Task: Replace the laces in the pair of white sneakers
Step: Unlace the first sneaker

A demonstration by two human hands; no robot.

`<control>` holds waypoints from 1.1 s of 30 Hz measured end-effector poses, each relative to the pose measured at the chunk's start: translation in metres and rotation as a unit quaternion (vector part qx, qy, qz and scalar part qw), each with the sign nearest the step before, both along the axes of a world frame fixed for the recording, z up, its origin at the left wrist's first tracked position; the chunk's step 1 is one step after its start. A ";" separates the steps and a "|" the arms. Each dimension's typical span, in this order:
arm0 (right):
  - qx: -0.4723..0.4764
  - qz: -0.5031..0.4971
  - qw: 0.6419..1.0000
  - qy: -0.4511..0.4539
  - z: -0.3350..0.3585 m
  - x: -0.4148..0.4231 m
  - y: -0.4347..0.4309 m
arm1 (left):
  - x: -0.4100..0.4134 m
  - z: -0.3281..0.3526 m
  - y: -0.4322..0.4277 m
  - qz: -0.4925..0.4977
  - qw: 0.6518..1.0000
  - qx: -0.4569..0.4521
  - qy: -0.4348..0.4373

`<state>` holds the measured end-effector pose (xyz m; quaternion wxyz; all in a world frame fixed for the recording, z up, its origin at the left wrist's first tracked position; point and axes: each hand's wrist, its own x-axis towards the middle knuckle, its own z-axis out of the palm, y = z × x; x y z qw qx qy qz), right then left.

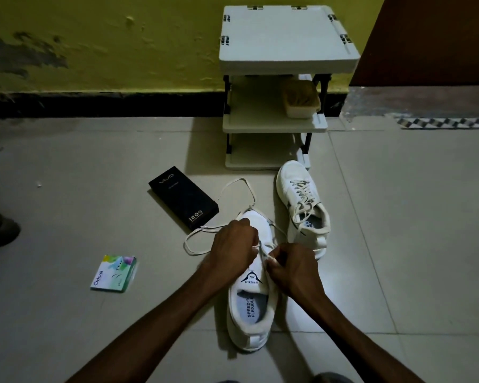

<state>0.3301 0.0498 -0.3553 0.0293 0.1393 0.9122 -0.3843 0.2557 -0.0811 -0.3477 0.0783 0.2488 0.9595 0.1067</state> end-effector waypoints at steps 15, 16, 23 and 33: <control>-0.025 -0.020 0.999 0.001 -0.013 0.012 0.016 | -0.027 0.023 -0.016 0.223 0.683 0.473 -0.511; -0.012 -0.026 1.000 -0.003 -0.015 0.011 0.019 | -0.026 0.024 -0.013 0.213 0.701 0.453 -0.509; 0.007 -0.042 0.995 0.085 -0.015 0.019 0.009 | -0.029 0.028 -0.013 0.162 0.815 0.316 -0.459; 0.048 -0.004 0.994 0.098 -0.014 0.028 -0.048 | -0.015 0.025 -0.013 0.241 0.764 0.453 -0.391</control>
